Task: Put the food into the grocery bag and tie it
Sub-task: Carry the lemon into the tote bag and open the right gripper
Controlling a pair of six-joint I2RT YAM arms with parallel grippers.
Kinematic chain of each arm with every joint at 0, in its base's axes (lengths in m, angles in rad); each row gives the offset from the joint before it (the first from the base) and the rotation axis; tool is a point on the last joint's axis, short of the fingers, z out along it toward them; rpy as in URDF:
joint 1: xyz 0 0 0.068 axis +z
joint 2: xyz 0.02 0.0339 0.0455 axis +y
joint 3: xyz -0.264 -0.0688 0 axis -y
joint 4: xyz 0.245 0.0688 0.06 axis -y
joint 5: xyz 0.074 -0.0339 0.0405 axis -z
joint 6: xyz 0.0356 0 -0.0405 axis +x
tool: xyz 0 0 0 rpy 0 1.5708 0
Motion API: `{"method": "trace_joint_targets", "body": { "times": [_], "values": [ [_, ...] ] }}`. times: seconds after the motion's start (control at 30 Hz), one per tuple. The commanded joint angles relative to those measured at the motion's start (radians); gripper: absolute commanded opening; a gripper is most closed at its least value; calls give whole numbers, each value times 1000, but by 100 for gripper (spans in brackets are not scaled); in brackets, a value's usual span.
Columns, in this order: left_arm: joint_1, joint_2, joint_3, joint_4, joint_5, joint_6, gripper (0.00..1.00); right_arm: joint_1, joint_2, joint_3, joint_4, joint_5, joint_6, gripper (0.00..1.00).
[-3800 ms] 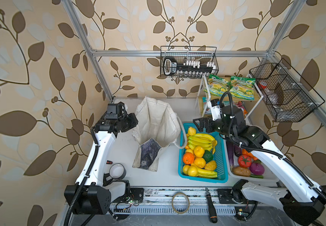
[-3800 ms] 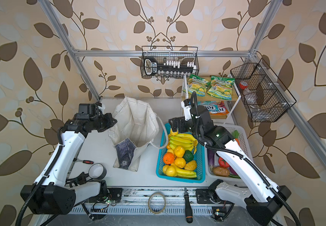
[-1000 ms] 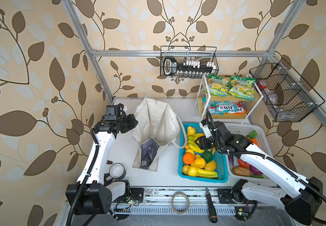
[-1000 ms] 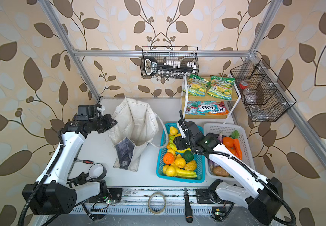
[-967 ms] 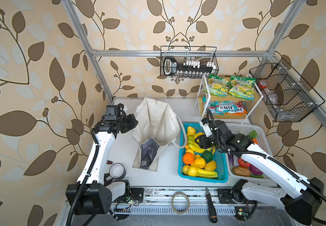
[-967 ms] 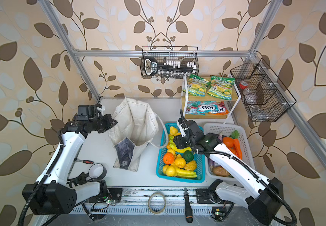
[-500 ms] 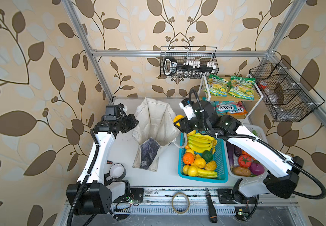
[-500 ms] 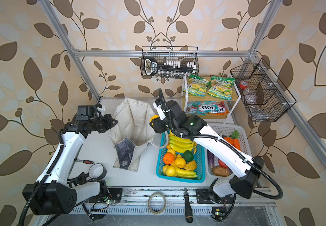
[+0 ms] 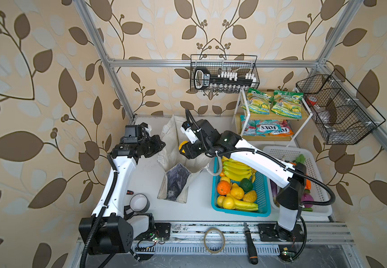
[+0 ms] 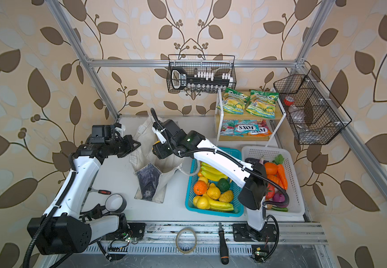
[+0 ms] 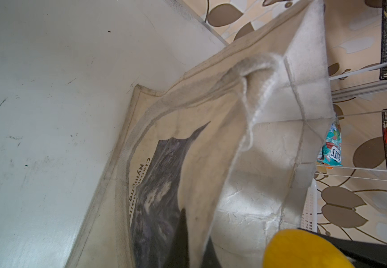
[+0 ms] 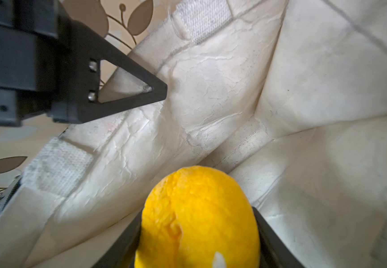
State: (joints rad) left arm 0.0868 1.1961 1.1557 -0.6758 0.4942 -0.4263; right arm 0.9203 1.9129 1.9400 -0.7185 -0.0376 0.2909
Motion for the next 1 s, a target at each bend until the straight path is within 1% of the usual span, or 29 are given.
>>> {"method": "trace_joint_targets", "body": {
  "times": [0.0,0.17,0.27,0.37,0.43,0.53,0.6,0.67,0.73,0.83,0.97],
  "values": [
    [13,0,6,37,40,-2,0,8,47,53,-36,-18,-37,52],
    [22,-3,6,42,47,-7,0,7,101,73,-38,6,-53,52],
    [30,-3,9,50,55,-15,0,6,136,72,-31,-6,-73,53],
    [44,2,2,70,87,-32,0,4,168,70,-25,-16,-104,52],
    [55,15,10,71,93,-47,0,5,172,39,7,-31,-123,52],
    [65,42,28,87,143,-73,0,6,178,-14,51,-66,-142,52],
    [67,57,44,85,168,-81,0,6,209,-11,50,-74,-144,51],
    [67,55,41,94,161,-89,0,4,243,-2,44,-54,-126,51],
    [68,50,34,98,150,-88,0,-4,280,-5,49,-49,-78,50],
    [68,60,18,101,168,-85,0,-14,321,-35,84,-43,-20,49],
    [67,65,-12,123,184,-93,0,-17,367,-39,103,-13,5,49]
  ]
}}
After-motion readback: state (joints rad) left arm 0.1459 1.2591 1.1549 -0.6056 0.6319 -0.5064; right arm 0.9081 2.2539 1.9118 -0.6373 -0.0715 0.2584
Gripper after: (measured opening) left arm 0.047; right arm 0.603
